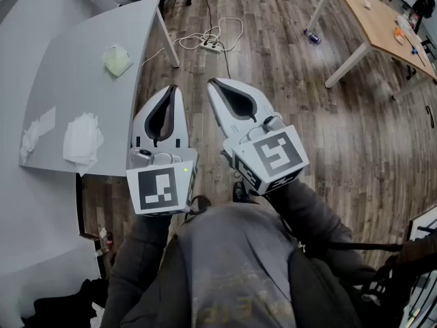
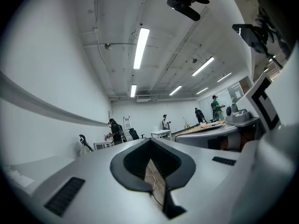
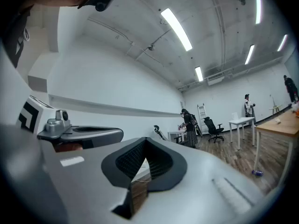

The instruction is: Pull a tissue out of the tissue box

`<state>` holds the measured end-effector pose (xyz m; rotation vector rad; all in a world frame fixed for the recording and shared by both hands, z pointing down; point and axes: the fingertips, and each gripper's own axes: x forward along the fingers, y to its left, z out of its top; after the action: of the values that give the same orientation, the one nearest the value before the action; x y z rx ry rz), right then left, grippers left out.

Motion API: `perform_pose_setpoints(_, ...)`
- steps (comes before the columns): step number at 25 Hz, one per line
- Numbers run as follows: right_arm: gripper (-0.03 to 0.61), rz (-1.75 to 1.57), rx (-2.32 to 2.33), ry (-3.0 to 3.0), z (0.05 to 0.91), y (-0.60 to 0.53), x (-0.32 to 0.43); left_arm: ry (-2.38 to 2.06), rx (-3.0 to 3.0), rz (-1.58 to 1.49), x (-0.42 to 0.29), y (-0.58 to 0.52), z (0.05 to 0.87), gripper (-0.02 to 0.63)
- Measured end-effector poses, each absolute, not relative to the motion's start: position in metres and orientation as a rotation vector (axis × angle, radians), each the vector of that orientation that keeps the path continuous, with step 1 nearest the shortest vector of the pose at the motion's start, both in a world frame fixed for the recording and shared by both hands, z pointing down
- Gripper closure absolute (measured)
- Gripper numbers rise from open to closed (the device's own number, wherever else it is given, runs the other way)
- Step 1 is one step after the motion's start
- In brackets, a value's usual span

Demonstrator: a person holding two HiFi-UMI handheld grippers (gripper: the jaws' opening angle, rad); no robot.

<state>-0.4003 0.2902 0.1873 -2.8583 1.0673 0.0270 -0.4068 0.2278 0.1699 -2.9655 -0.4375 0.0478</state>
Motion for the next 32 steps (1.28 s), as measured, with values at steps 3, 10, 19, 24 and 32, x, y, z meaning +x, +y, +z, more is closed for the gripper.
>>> perform_pose_setpoints(3, 0.577, 0.034, -2.849, 1.081, 0.187, 0.299, -0.392, -0.425, -2.966, 0.053, -0.399, 0.238, 0.17, 0.615)
perform_pose_setpoints(10, 0.577, 0.038, -2.782, 1.129, 0.189, 0.321, -0.368, -0.401, -2.944, 0.043, -0.381, 0.26, 0.18, 0.615)
perform_pose_setpoints(19, 0.575, -0.018, -2.731, 1.203, 0.202, 0.303, -0.322, -0.348, -2.949, -0.011, -0.344, 0.242, 0.195, 0.615)
perform_pose_setpoints(24, 0.575, -0.051, -2.723, 1.25, 0.222, 0.265, -0.266, -0.28, -3.007, -0.032, -0.292, 0.202, 0.217, 0.615)
perform_pose_setpoints(32, 0.575, -0.145, -2.686, 1.356, 0.25, 0.187, -0.138, -0.171, -3.067, -0.123, -0.174, 0.123, 0.25, 0.615)
